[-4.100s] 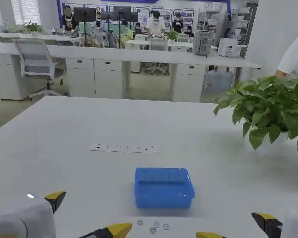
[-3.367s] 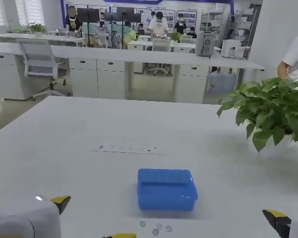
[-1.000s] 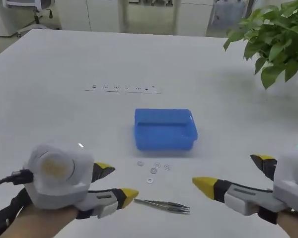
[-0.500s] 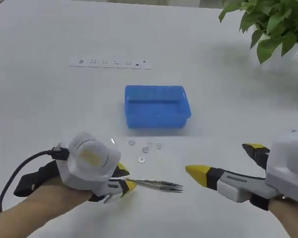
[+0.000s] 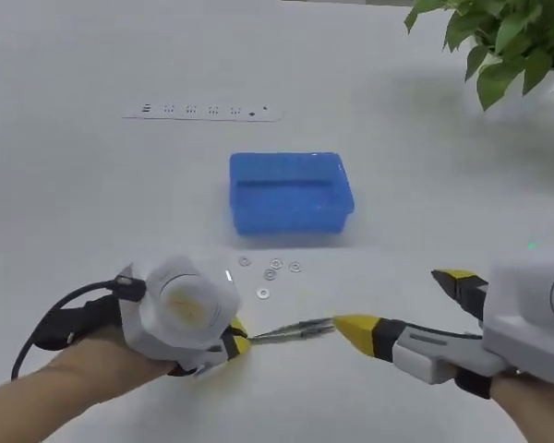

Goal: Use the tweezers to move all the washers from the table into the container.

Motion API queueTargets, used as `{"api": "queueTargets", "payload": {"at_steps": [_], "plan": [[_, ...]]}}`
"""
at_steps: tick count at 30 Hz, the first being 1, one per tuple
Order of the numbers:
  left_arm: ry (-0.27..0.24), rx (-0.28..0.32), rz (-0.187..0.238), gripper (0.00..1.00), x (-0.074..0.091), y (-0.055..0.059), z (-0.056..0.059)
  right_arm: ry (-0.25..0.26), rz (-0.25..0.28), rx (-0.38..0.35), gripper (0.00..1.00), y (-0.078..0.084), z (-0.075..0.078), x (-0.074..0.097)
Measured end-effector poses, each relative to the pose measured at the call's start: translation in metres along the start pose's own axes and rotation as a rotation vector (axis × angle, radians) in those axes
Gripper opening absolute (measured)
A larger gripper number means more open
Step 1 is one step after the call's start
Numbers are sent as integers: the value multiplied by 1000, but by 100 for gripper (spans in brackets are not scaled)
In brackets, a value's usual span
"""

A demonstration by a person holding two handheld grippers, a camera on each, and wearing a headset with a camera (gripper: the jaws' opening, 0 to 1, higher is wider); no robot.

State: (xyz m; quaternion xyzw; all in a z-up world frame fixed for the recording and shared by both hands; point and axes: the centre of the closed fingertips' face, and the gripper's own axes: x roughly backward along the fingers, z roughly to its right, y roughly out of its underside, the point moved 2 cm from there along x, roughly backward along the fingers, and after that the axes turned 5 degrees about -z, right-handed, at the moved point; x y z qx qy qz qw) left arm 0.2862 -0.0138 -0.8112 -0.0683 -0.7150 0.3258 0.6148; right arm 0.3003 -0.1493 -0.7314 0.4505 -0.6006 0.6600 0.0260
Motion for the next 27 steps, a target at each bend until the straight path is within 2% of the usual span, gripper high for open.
{"api": "queueTargets", "payload": {"at_steps": [3,5,6,7,8,10,13,17,18,19,20,21,23,27], "plan": [[18,4,-2,0,5,-1,5,-38,-16,21,78,4,-11,-4],[27,5,16,0,12,-6,9,-78,-41,62,73,7,-21,-8],[22,8,28,0,17,-10,10,-107,-61,103,68,8,-27,-10],[21,9,50,0,24,-16,10,-120,-66,136,57,8,-30,-11],[22,19,65,0,29,-19,11,-133,-69,165,50,8,-33,-13],[22,38,90,0,40,-27,9,-181,-103,208,45,10,-43,-20],[24,57,134,0,53,-39,8,-219,-129,276,41,12,-52,-31],[12,48,170,0,67,-53,9,-272,-136,338,34,11,-65,-46],[8,41,183,0,71,-59,10,-270,-134,352,33,10,-66,-49],[5,36,189,0,73,-62,11,-277,-119,394,32,6,-69,-53],[-1,27,199,0,76,-66,12,-293,-127,410,30,6,-72,-54],[-4,23,208,0,78,-69,12,-306,-138,432,21,6,-76,-56],[-4,22,216,0,80,-73,13,-318,-128,450,14,4,-81,-60],[-18,30,225,0,80,-75,12,-347,-134,452,12,4,-87,-65]]}}
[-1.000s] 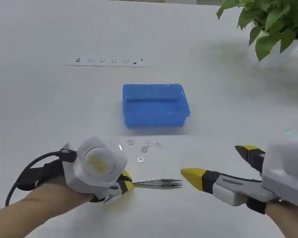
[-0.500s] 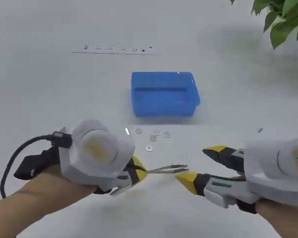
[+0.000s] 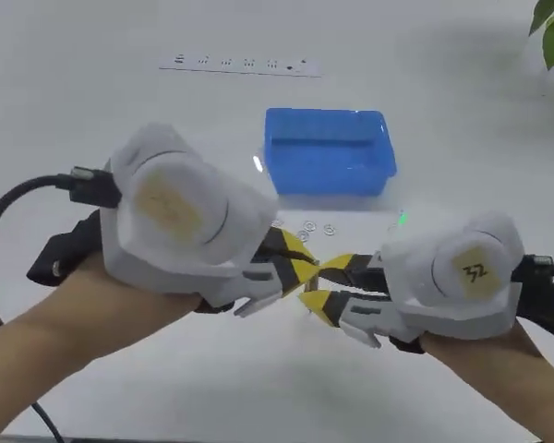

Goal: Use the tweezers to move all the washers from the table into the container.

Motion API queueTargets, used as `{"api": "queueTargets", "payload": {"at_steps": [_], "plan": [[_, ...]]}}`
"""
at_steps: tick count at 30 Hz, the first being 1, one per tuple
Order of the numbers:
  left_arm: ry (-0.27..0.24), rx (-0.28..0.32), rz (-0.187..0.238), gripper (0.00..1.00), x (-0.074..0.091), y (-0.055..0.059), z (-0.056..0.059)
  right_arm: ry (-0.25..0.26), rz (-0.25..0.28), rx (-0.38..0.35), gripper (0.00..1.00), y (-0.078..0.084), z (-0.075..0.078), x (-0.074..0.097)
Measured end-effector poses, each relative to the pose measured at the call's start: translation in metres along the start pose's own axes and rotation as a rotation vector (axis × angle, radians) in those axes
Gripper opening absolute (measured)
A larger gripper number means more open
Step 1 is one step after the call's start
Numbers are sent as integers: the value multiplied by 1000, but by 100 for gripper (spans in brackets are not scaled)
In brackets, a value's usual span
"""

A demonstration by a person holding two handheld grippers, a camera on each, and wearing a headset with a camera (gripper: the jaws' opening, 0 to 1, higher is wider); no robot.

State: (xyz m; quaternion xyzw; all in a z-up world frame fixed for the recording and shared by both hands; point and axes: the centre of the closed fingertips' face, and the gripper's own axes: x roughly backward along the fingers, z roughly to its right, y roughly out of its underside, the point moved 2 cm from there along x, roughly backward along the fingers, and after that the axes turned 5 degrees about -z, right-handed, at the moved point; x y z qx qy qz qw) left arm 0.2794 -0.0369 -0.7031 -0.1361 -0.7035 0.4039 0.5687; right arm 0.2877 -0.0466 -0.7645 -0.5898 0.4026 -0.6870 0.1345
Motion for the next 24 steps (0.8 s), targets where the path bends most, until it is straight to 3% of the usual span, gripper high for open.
{"api": "queueTargets", "payload": {"at_steps": [2,10,15,24], "plan": [[-5,5,5,0,1,0,0,-16,-5,8,6,-1,-3,-2],[-36,-26,-5,0,8,-2,-1,-12,9,72,6,-12,-4,-3],[-68,-42,-8,0,12,-5,-14,1,19,89,5,-24,4,-8],[-94,-43,5,0,13,-9,-42,22,53,58,5,-40,25,-19]]}}
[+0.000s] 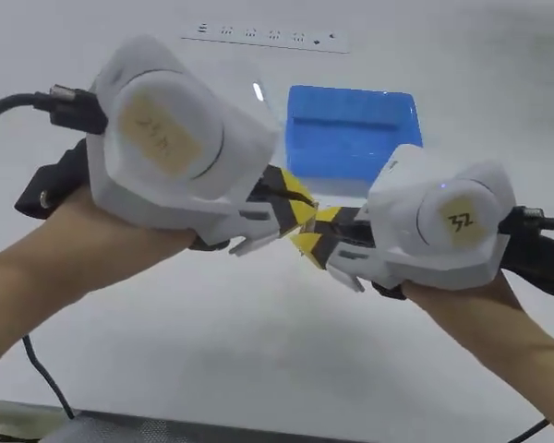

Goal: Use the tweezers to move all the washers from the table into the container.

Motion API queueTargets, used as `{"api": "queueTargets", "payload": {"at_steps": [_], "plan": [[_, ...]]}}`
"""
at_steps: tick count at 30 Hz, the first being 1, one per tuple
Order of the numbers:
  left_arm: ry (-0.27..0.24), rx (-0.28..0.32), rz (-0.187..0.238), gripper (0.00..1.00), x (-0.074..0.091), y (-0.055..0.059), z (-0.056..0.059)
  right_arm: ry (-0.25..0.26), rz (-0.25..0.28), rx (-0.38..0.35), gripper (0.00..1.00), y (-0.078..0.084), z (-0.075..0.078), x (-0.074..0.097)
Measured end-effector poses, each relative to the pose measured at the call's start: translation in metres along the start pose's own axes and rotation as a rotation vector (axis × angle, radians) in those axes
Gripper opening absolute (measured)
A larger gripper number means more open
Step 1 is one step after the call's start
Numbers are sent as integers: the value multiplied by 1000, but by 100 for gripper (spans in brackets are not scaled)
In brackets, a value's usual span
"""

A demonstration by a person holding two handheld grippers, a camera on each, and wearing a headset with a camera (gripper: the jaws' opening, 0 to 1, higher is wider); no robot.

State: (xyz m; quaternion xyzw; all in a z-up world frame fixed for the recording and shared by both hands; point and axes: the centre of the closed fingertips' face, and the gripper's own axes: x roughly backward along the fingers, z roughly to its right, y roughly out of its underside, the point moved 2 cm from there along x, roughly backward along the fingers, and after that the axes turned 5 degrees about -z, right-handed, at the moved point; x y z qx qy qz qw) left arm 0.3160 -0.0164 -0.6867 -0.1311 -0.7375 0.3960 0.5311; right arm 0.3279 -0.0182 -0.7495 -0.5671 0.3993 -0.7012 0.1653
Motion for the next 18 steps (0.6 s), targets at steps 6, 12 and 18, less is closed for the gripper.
{"api": "queueTargets", "payload": {"at_steps": [6,12,18], "plan": [[-112,35,79,1,-3,-4,-23,31,14,5,4,-9,21,-9],[-125,190,125,20,-1,11,-28,46,45,-34,4,-15,42,-11],[-182,317,101,61,0,35,-24,17,94,-116,5,-17,53,-18]]}}
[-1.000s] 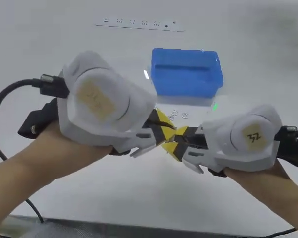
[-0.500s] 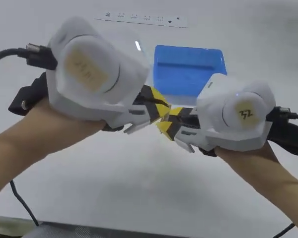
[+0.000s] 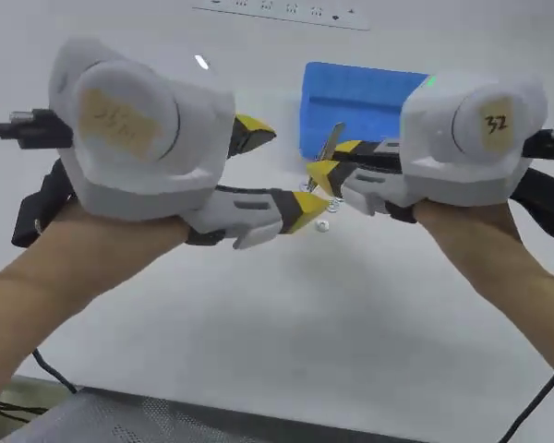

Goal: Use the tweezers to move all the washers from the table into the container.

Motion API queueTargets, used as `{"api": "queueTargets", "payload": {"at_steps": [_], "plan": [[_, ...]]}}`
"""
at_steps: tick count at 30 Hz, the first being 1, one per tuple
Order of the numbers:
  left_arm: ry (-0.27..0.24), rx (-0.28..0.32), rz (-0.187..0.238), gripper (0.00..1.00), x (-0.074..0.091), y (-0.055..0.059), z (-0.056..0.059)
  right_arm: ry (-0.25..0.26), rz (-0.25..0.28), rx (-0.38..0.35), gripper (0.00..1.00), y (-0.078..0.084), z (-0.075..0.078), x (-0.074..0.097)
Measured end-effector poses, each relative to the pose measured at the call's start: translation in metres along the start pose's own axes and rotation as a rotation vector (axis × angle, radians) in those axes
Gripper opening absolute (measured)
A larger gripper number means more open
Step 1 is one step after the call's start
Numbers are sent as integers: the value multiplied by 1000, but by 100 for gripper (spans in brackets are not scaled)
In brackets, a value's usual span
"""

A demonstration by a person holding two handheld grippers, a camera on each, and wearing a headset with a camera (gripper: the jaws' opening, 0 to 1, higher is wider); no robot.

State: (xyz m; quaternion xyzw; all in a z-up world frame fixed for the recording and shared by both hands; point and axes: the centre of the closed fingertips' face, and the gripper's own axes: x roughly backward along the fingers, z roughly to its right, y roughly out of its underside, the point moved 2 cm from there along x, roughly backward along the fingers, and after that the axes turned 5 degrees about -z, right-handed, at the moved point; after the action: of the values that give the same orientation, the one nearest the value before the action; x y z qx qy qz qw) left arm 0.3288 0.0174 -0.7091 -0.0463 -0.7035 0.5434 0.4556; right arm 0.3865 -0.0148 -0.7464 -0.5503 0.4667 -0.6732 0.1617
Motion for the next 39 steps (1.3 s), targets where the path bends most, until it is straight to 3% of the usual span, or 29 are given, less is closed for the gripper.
{"api": "queueTargets", "payload": {"at_steps": [4,8,12,17,20,27,39], "plan": [[15,47,-20,68,-3,12,9,5,-4,-5,5,1,4,-4],[18,47,-27,68,-4,14,15,-8,-9,-16,5,3,4,-6],[43,103,-25,69,-9,14,23,14,-34,23,5,8,6,-10],[45,97,-45,69,-15,18,31,11,-29,16,5,7,7,-11],[48,88,-62,68,-14,22,36,2,-55,17,5,13,6,-14],[69,112,-69,65,-13,29,51,-5,-39,-6,5,9,9,-12],[76,123,-65,65,-13,29,57,-7,-46,5,5,9,6,-14]]}}
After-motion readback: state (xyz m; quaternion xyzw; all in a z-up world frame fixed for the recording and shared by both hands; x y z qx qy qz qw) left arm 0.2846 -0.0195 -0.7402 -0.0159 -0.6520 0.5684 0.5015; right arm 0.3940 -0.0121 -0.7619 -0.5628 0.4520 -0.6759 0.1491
